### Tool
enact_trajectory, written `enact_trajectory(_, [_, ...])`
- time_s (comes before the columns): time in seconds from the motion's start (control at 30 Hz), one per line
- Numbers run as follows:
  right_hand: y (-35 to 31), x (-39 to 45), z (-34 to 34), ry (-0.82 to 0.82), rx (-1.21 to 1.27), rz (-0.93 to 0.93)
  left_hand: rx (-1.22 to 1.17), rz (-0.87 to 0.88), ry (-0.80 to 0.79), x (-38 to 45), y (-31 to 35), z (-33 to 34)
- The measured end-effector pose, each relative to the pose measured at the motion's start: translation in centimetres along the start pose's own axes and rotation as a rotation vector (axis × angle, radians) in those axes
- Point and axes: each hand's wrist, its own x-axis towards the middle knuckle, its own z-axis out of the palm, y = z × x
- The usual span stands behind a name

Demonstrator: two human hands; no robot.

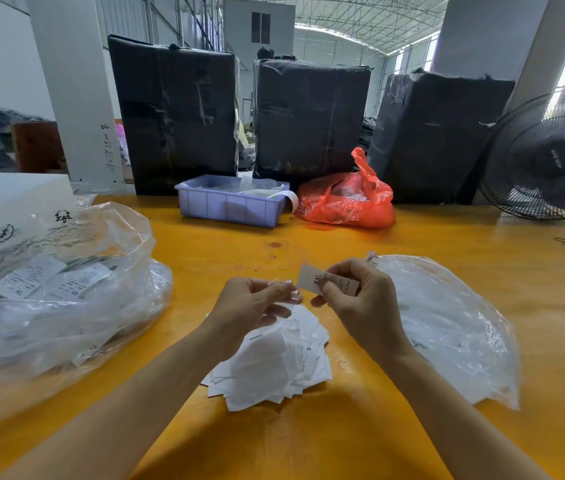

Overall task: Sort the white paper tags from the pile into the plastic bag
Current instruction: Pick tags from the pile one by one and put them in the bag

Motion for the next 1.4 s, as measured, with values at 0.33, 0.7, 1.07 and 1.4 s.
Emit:
enact_trajectory(0.33, [0.4,0.0,0.2,-0.091,-0.034,0.057,0.029,-0.002,0.014,0.0,-0.1,0.0])
enact_trajectory(0.7, [0.5,0.2,-0.5,-0.253,0.176,0.248,0.101,0.017,-0.048,-0.1,-0.2,-0.3])
enact_trajectory(1.07, [0.2,0.2,-0.9,-0.433,0.106,0.312,0.144,0.025,-0.037,-0.3,-0.9,0.6])
enact_trajectory(1.4, [0.0,0.0,0.1,-0.294,0.055,0.207,-0.006,0.001,0.014,-0.3,-0.8,0.9])
